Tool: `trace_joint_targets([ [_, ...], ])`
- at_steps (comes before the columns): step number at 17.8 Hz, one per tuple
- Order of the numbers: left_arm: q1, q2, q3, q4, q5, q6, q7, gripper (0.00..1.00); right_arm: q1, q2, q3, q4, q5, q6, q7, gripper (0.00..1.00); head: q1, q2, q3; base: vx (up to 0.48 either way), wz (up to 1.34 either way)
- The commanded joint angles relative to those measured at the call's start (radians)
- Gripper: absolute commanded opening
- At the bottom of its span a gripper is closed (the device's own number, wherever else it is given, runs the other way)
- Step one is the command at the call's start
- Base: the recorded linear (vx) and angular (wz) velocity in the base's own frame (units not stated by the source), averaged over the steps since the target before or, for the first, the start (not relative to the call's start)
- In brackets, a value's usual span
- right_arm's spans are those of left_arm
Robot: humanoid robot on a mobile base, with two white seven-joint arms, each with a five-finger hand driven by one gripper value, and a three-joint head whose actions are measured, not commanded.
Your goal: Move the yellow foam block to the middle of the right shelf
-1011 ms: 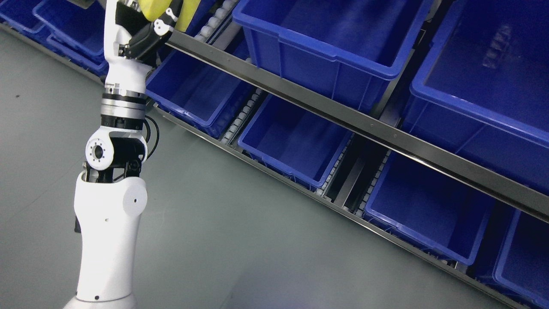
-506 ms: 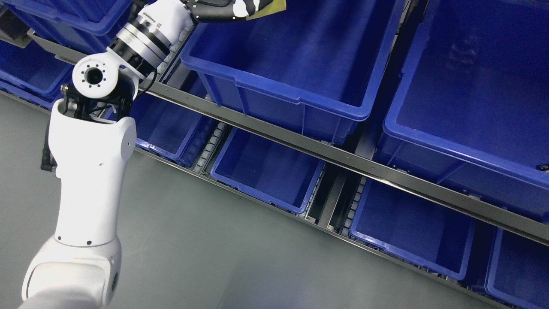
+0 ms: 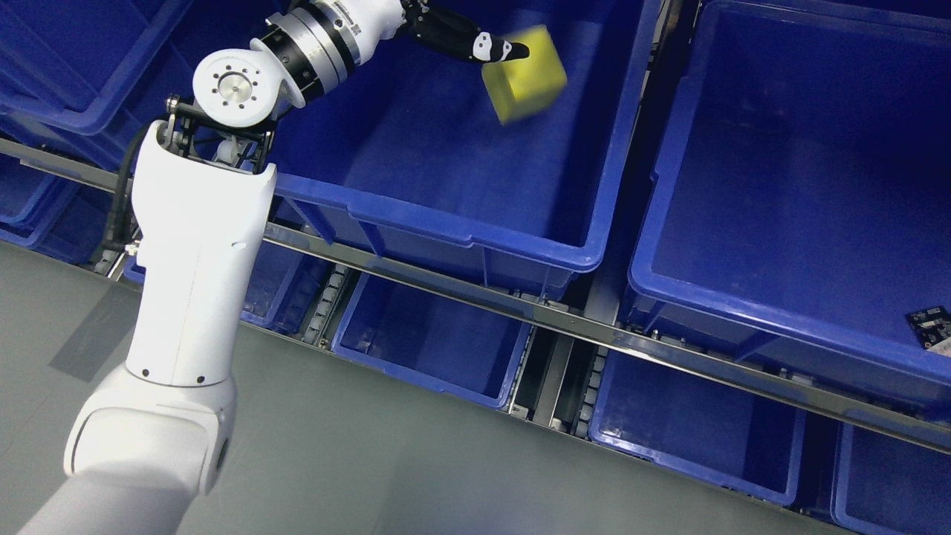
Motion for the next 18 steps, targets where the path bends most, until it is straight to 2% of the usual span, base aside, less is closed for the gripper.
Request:
trace_joint_targets([
  [1,-0.008,-0.037,0.040,0.028,-0.021,-0.041,0.019,1.00,0.002,-0.017,0.000,-0.017,0.003,0.001,0.000,1.00,0.0000,0.000,0.000,0.075,-0.11],
  [3,0.007,-0.037,0.106,-0.001,0.062,-0.043,0.128,1.00,0.002,-0.017,0.000,-0.017,0.003,0.001,0.000,1.00,0.0000,0.000,0.000,0.067,-0.09],
  [5,0.027,-0.037,0.160,-0.036,0.192,-0.034,0.302,1.00,0.002,-0.017,0.000,-0.017,0.003,0.001,0.000,1.00,0.0000,0.000,0.000,0.045,-0.05],
  [7,0.084,-0.037,0.176,-0.082,0.285,-0.021,0.497,1.00,0.002,-0.017,0.000,-0.017,0.003,0.001,0.000,1.00,0.0000,0.000,0.000,0.026,-0.02],
  [9,0.136,-0.037,0.165,-0.107,0.317,-0.020,0.611,1.00,0.002,-0.017,0.000,-0.017,0.003,0.001,0.000,1.00,0.0000,0.000,0.000,0.010,0.00],
  [12,0.203,-0.037,0.127,-0.171,0.354,-0.020,0.706,1.00,0.002,-0.017,0.000,-0.017,0.003,0.001,0.000,1.00,0.0000,0.000,0.000,0.000,0.00],
  [15,0.332,-0.037,0.015,-0.272,0.360,-0.026,0.703,1.00,0.002,-0.017,0.000,-0.017,0.005,0.001,0.000,1.00,0.0000,0.000,0.000,0.000,0.00],
  [17,0.357,-0.037,-0.009,-0.273,0.360,-0.052,0.702,1.00,0.002,-0.017,0.000,-0.017,0.003,0.001,0.000,1.00,0.0000,0.000,0.000,0.000,0.00],
  [18,0.360,-0.037,-0.009,-0.273,0.360,-0.096,0.700,1.00,0.002,-0.017,0.000,-0.017,0.003,0.001,0.000,1.00,0.0000,0.000,0.000,0.000,0.00],
])
